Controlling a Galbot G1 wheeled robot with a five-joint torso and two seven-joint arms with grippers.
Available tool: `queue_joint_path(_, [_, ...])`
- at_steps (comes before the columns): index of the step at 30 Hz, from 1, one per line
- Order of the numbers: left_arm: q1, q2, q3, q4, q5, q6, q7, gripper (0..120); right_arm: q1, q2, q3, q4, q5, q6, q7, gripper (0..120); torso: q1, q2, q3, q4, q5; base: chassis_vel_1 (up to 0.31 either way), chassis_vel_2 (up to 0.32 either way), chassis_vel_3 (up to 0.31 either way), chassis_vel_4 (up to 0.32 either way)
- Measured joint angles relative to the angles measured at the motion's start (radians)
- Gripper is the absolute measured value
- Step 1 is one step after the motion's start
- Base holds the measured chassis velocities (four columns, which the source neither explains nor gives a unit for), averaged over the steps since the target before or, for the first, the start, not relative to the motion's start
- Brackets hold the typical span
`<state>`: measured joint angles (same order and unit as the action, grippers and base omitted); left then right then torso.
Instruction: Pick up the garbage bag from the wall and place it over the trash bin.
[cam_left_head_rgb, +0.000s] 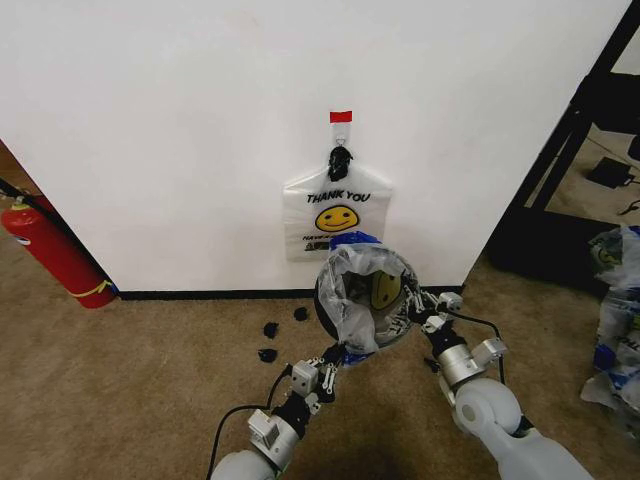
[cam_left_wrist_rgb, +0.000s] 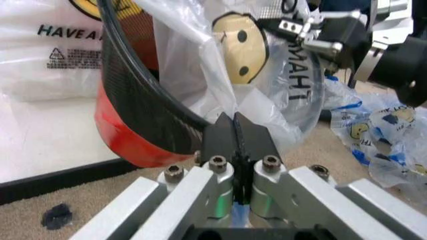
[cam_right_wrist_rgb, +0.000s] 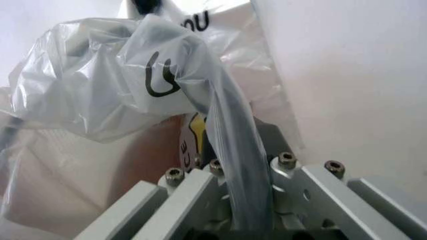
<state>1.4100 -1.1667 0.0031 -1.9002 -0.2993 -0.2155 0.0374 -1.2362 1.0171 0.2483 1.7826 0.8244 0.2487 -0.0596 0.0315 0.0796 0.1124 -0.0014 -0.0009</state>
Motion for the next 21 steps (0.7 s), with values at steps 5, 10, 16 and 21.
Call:
queue_joint_path(5, [0.006, 0.005, -0.011, -0.005, -0.002, -0.001, 0.0, 0, 0.0, -0.005, 0.009, -0.026, -0.012, -0.001, -0.001, 1, 0.0, 0.0, 0.0, 0.0, 0.0001, 0.0, 0.0, 0.0, 0.0])
queue_joint_path(10, [0.008, 0.012, -0.038, 0.003, -0.015, -0.007, 0.001, 0, -0.011, -0.024, 0.025, -0.027, 0.004, -0.026, -0.012, 1, 0.0, 0.0, 0.0, 0.0, 0.0, 0.0, 0.0, 0.0, 0.0])
queue_joint_path(16, [0.003, 0.014, -0.052, 0.023, -0.022, -0.01, 0.003, 0, -0.027, -0.047, 0.038, 0.002, 0.077, -0.068, -0.045, 1, 0.0, 0.0, 0.0, 0.0, 0.0, 0.0, 0.0, 0.0, 0.0])
queue_joint_path(21, [0.002, 0.016, -0.061, 0.041, -0.023, -0.018, 0.005, 0, -0.047, -0.067, 0.064, 0.018, 0.116, -0.097, -0.119, 1, 0.0, 0.0, 0.0, 0.0, -0.0001, 0.0, 0.0, 0.0, 0.0])
